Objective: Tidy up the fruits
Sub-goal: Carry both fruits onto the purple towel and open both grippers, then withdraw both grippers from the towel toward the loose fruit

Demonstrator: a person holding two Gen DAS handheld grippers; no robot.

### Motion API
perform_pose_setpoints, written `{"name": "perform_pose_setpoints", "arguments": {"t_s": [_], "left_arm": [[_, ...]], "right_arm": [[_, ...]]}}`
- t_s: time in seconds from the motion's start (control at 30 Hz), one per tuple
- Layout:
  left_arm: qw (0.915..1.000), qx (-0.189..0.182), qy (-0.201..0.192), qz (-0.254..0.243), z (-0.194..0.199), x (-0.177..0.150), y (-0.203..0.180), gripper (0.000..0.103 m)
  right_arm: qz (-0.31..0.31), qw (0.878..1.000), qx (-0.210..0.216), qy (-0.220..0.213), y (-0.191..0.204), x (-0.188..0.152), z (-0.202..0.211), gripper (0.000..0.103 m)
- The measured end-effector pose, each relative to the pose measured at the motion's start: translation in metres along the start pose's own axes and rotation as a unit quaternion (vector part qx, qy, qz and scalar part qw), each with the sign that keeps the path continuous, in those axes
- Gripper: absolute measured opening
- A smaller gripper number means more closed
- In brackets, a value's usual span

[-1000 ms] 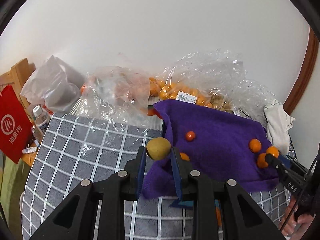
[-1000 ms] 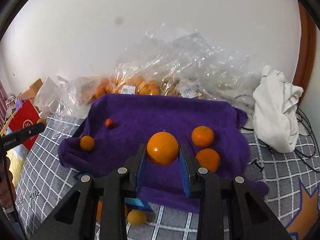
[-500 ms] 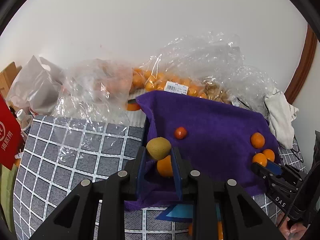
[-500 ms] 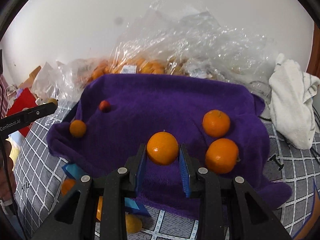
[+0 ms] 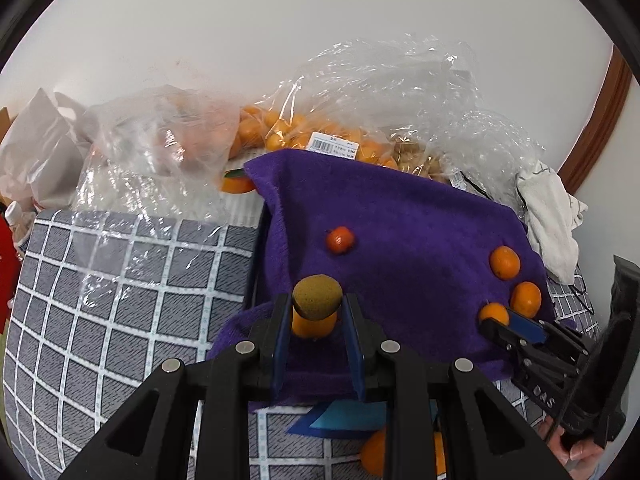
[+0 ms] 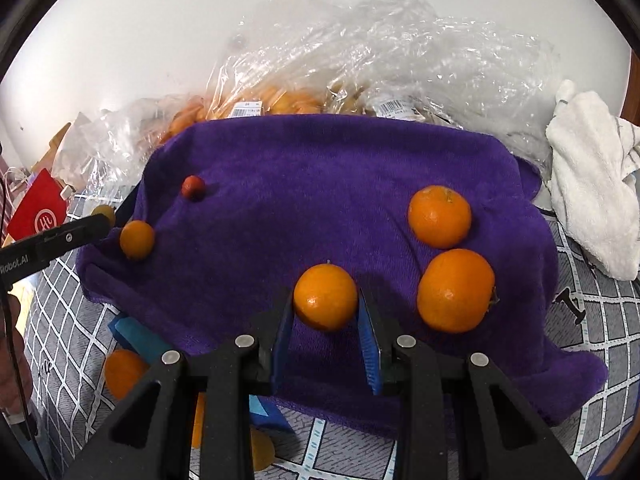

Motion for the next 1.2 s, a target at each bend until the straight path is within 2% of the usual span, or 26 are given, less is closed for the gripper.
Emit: {"name": "perform_pose_setpoints", "arguments": {"t_s": [0.13, 0.4, 0.83, 0.93, 1.0, 1.2], "left_arm": [[0.9999, -0.006, 0.006, -0.009, -0.008, 0.005, -0.015, 0.024], [0.9992, -0.011, 0.023, -0.032, -0.024, 0.004, -0.039, 0.024], [0.9981, 0.002, 0.048, -0.039, -0.033, -0.006, -0.044, 0.025], [0.9976, 0.006, 0.057, -0.040, -0.029, -0.008, -0.042, 0.025], [0.9976, 0.007, 0.056, -0.041, -0.022, -0.008, -0.040, 0.029], [0.9987, 0.011, 0.023, -0.044, 0.015, -0.008, -0.026, 0.039]], "right_arm": [[0.004, 1.000, 0.004, -0.020, 0.002, 0.001, 0.016, 0.043], [0.003, 0.999, 0.002, -0.050, -0.002, 0.005, 0.039, 0.044], [-0.029, 0.998, -0.005, -0.055, -0.022, 0.004, 0.043, 0.044], [-0.030, 0.998, -0.006, -0.055, -0.022, 0.004, 0.043, 0.044], [-0.029, 0.998, -0.007, -0.057, -0.021, 0.004, 0.045, 0.044], [-0.033, 0.997, -0.010, -0.068, -0.013, 0.005, 0.065, 0.044]]}}
Point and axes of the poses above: each gripper's, at about its wrist camera, not at the fingertips, and z roughly against the way its jaws point, y to its left, x to its top, the point moved 5 cm from there along -z, roughly the way its jaws point, and after that the axes turned 12 degrees about x, right-handed, at the moved point
